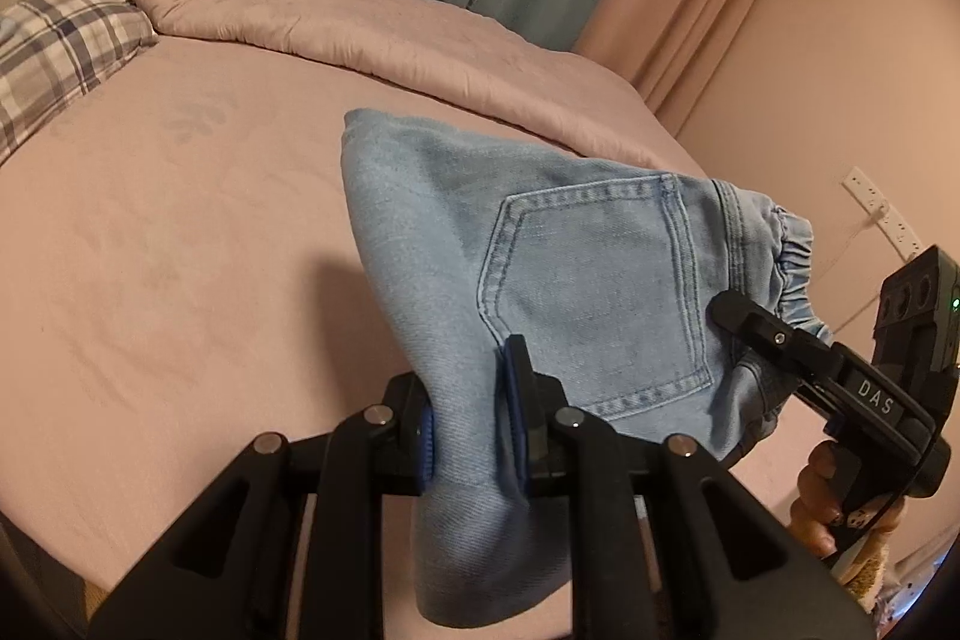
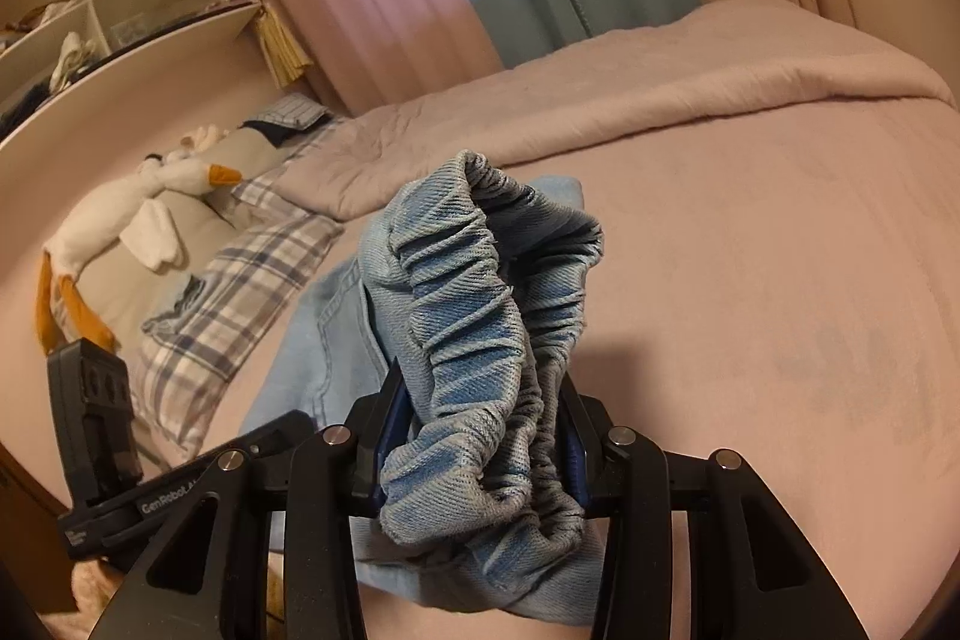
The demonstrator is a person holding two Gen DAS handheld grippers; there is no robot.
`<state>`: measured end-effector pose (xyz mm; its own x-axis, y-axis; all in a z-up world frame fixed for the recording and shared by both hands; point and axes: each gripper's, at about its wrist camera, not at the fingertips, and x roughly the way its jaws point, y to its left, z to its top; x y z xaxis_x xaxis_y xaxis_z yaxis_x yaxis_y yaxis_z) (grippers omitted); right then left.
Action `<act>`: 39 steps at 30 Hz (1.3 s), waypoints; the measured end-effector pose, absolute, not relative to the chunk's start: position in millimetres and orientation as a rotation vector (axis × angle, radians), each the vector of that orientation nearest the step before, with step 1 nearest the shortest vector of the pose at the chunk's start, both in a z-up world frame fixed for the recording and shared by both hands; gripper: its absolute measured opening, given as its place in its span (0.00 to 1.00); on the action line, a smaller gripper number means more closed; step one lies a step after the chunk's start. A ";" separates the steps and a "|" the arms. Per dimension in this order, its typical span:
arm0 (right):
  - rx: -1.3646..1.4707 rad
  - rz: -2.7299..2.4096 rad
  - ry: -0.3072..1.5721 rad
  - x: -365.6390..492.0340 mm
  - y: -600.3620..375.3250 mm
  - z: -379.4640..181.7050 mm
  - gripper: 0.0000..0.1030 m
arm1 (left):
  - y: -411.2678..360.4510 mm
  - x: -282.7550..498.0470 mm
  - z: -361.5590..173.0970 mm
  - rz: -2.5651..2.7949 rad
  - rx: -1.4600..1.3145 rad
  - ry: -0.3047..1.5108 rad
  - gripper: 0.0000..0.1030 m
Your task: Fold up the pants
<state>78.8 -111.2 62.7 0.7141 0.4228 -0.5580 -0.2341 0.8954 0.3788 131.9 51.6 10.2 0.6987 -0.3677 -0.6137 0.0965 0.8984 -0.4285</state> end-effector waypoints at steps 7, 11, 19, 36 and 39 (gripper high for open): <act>0.275 0.340 0.712 103.2 -107.3 47.9 0.43 | 43.2 163.9 -11.1 -0.221 -0.302 0.799 0.19; 0.306 0.313 0.763 118.6 -113.2 29.4 0.43 | 38.6 181.2 -27.3 -0.205 -0.291 0.856 0.18; 0.361 0.251 0.877 137.2 -127.1 -7.5 0.43 | 28.8 204.6 -61.7 -0.199 -0.267 0.949 0.19; 0.324 0.074 0.885 110.4 -148.1 1.0 0.79 | 37.7 156.6 -25.4 -0.112 -0.210 0.877 0.93; 0.295 0.070 0.815 90.8 -147.9 23.6 0.85 | 39.9 138.4 -10.9 -0.110 -0.209 0.847 0.99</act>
